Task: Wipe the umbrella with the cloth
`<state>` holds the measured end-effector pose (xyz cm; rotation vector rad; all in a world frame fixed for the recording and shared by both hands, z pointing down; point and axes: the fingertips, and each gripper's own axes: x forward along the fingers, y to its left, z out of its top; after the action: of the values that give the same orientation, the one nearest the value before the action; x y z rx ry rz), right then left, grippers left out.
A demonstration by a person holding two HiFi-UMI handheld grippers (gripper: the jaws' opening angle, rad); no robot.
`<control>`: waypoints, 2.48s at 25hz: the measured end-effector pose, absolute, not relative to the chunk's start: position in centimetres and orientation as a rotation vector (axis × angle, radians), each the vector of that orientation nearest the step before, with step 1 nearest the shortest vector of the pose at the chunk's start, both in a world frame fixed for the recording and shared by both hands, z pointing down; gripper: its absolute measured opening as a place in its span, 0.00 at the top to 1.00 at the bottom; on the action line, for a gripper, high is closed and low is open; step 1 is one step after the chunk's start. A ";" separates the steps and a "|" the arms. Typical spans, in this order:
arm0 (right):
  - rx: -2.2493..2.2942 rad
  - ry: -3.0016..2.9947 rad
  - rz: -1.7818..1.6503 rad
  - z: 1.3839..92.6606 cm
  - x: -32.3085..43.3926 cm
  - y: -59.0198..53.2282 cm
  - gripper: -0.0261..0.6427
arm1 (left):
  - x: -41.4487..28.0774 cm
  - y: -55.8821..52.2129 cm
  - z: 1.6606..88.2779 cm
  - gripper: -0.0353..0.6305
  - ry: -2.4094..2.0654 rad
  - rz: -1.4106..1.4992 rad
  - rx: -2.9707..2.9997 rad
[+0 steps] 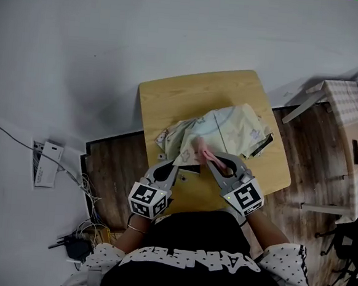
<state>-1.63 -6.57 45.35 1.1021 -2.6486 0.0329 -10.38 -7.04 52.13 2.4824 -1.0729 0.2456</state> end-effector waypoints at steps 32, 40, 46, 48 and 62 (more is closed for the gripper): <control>0.867 -2.479 -0.032 50.9 2.6 -14.6 0.91 | -11.6 -7.0 52.3 0.95 -1.402 0.220 2.262; 0.834 -2.460 0.018 52.1 3.0 -12.3 0.91 | -11.8 -7.2 52.2 0.95 -1.393 0.230 2.269; 0.827 -2.455 0.052 52.7 3.4 -10.8 0.91 | -11.7 -7.4 52.2 0.95 -1.380 0.225 2.279; 0.825 -2.450 0.061 53.0 3.6 -10.4 0.91 | -11.6 -7.5 52.1 0.95 -1.372 0.218 2.280; 0.733 -2.418 0.149 55.0 3.9 -6.5 0.91 | -11.6 -8.4 52.3 0.95 -1.347 0.223 2.282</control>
<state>3.93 -6.49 55.01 0.7330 -2.4183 0.1493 -11.56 -8.37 52.34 2.2818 -1.3468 0.2228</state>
